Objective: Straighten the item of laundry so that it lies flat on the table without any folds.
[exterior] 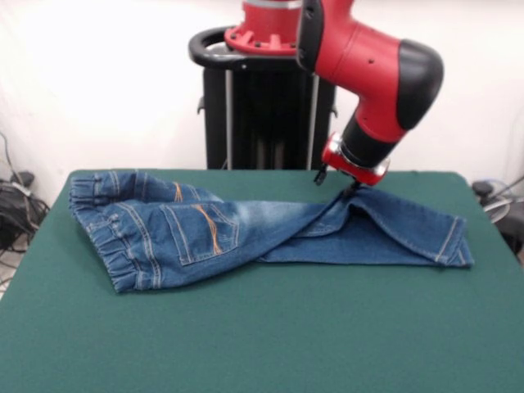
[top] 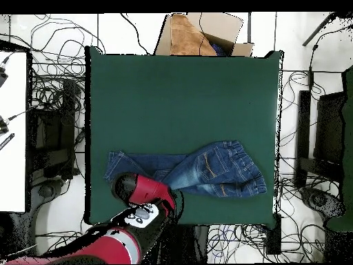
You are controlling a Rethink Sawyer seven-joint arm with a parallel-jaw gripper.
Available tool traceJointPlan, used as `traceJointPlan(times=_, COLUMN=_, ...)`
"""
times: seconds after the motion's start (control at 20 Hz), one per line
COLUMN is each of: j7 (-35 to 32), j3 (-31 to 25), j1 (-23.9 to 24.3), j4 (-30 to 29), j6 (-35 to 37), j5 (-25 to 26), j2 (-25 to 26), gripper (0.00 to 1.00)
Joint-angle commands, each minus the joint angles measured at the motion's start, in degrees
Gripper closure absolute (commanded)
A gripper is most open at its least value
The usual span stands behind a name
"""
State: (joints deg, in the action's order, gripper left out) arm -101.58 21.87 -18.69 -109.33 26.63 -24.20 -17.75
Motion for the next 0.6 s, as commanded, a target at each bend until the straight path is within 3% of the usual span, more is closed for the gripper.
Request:
traceJointPlan(times=0.05, j7=-10.2, j3=-5.1, j1=1.4, j4=2.5, j6=-3.0, j5=0.4, j2=2.4, gripper=0.0)
traceJointPlan(times=0.1, j7=-10.1, j3=-5.5, j1=1.6, j4=2.3, j6=-3.3, j5=0.4, j2=2.3, gripper=1.0)
traceJointPlan(times=0.6, j7=-8.4, j3=-10.9, j1=6.2, j4=-0.5, j6=-8.4, j5=-0.4, j2=0.8, gripper=1.0)
